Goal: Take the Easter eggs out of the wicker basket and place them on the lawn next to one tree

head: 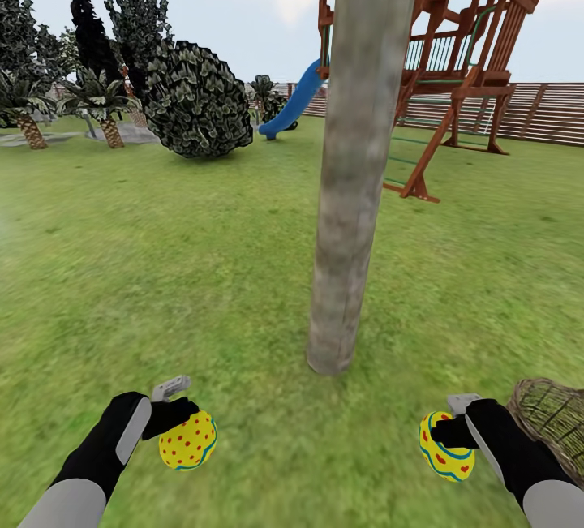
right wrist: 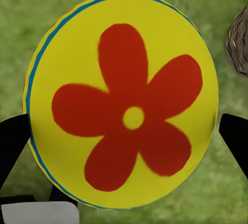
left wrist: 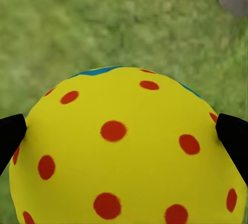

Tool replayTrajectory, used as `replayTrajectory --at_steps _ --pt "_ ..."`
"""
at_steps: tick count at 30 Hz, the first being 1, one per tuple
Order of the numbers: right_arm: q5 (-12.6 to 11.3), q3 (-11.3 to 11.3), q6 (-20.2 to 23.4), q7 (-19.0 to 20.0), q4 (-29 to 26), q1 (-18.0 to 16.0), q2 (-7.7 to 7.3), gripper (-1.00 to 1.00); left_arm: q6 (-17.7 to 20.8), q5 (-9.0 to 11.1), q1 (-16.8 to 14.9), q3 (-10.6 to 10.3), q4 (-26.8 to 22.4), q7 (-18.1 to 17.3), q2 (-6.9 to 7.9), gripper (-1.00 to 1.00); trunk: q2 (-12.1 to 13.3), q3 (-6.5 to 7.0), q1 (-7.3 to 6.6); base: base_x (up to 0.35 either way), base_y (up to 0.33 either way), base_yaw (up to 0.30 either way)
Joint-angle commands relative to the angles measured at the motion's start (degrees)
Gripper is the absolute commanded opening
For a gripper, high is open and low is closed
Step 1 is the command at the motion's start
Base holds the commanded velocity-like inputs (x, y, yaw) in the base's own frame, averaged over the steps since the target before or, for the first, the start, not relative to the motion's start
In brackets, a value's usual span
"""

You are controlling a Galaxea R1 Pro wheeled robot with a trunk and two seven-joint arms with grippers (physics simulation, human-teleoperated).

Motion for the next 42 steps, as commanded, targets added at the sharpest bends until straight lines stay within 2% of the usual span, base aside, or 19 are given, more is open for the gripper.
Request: replayTrajectory --at_steps 1,7,14,18,42 --pt "0.44 0.02 0.25 0.33 -0.08 -0.03 -0.02 -1.00 0.30 0.34 -0.03 0.11 -0.06 0.13 -0.06 -1.00 -0.46 -0.25 0.23 0.000 0.000 0.000" --pt "0.48 0.06 0.25 0.25 -0.08 -0.03 -0.02 -1.00 0.30 0.56 -0.03 0.64 -0.06 0.15 -0.01 -1.00 -2.86 -1.32 1.55 0.000 0.000 0.000" --pt "0.40 0.02 0.20 0.30 -0.08 -0.03 -0.18 -1.00 0.30 0.32 -0.03 0.35 -0.06 0.21 -0.10 -1.00 -5.67 -2.58 3.08 0.000 0.000 0.000" --pt "0.40 0.02 0.10 0.31 -0.08 -0.03 -0.28 -1.00 0.30 0.22 -0.03 0.17 -0.06 0.21 -0.96 -1.00 -7.27 -3.27 3.96 0.000 0.000 0.000" --pt "0.35 -0.06 0.08 0.31 -0.08 -0.03 -0.51 -1.00 0.30 0.21 -0.03 0.17 -0.06 0.21 -0.98 -1.00 -16.90 -7.58 9.23 0.000 0.000 0.000"
